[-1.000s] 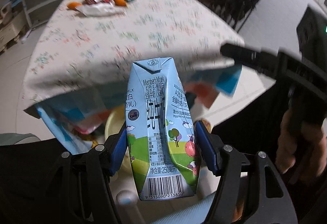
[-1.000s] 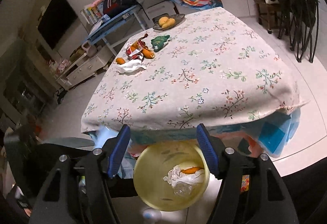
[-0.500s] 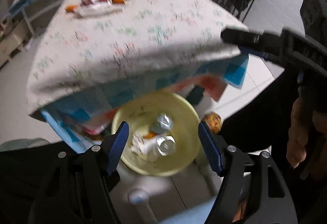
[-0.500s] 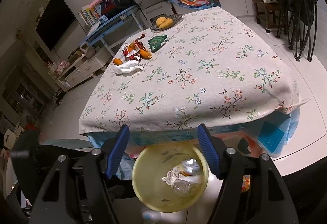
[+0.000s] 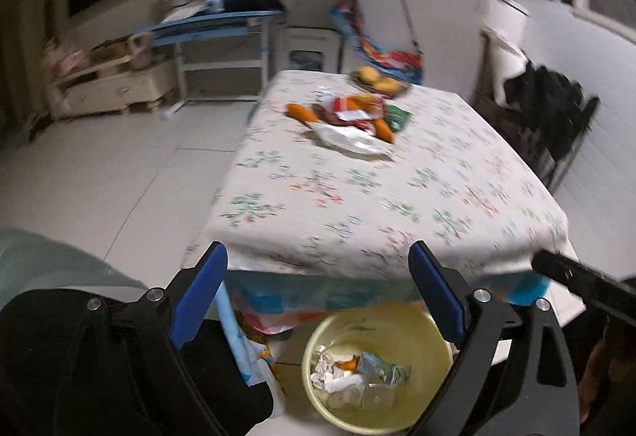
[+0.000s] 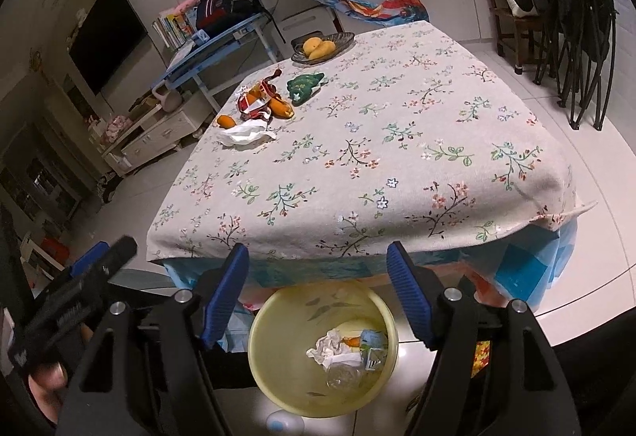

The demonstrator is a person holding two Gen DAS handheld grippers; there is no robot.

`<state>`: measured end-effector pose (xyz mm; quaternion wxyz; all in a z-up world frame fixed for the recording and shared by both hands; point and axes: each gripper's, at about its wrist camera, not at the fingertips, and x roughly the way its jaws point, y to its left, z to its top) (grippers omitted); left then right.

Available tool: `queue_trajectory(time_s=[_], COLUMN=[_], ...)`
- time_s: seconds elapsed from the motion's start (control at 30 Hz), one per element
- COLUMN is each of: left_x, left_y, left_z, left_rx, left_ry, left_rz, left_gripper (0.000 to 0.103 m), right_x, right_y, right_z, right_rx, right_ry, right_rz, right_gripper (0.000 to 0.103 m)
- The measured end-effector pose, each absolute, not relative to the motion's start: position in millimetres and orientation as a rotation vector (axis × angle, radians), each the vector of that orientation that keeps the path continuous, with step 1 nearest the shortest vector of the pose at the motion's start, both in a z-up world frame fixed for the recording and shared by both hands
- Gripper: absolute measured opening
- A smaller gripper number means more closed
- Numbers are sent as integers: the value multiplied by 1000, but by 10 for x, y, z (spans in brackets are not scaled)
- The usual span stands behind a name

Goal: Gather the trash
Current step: 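Move both tools back over the table toward the carrot and white tissue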

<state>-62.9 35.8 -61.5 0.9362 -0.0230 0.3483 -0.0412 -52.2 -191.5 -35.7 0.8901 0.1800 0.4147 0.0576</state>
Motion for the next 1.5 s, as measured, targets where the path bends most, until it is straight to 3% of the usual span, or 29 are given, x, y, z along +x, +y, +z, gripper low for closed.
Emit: queue_trajectory(time_s=[0.9, 1.5], left_x=[-526, 213], left_y=[373, 505], left_z=[-528, -307], left_rx=[-80, -56], left_ry=[689, 695], left_rz=[-75, -82], left_gripper=[90, 90], right_x=[-429, -31], right_y=[-1704, -1557], right_z=[-221, -248], right_rx=[317, 278], right_ry=[810, 843], right_rz=[155, 215], right_gripper=[69, 69])
